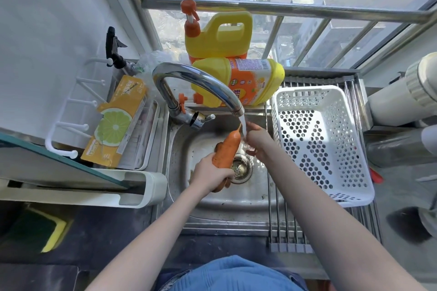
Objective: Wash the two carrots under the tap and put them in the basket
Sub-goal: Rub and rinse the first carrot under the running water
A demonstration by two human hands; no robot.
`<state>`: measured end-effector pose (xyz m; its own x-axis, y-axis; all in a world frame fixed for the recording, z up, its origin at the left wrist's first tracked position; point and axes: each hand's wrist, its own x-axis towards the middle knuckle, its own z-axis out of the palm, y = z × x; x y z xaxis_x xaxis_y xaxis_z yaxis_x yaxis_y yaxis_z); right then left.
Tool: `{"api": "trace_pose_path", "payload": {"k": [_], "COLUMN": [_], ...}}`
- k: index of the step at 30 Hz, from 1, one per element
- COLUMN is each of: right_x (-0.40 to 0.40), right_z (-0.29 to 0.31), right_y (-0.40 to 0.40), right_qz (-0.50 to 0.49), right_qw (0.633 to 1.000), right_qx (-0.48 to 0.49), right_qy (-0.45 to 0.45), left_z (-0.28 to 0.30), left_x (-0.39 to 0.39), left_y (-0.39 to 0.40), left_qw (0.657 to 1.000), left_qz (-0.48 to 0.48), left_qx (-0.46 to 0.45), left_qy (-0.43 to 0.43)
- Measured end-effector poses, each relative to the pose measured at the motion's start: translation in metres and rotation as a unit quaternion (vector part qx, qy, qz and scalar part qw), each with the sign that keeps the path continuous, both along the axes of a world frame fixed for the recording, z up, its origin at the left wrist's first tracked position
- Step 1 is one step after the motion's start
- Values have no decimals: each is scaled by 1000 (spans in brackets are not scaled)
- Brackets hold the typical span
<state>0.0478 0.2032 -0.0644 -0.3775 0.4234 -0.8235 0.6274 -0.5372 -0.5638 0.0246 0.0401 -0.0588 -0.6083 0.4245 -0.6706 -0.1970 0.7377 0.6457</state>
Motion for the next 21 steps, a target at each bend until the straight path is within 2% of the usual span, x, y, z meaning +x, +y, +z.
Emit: {"api": "trace_pose_path", "payload": {"k": [2,5,9,13,16,18,21], "right_x": [0,-5,-13,-14,-10,-8,-11], "right_z": [4,14,15,22,31,32,31], "right_y": [-2,-7,-24,-21,-14,-7,0], "right_qz": [-12,-62,-89,-149,-103,-68,-82], "right_qw": [999,985,981,972,978,981,974], "right_qx": [-16,-113,-62,-132,-161,-181,-211], "right_qy": [33,117,160,124,82,36,-31], "left_z": [-1,-1,-2,2,3,1,1], "left_x": [0,1,2,0,0,2,11], "left_y": [0,3,8,4,1,1,3], "left_qw": [1000,1000,998,990,982,984,994], "left_qz": [-6,-7,1,-14,-37,-51,-71], "left_qx": [-1,0,13,50,73,71,43], "left_qy": [-1,-15,-59,-131,-169,-154,-75]}}
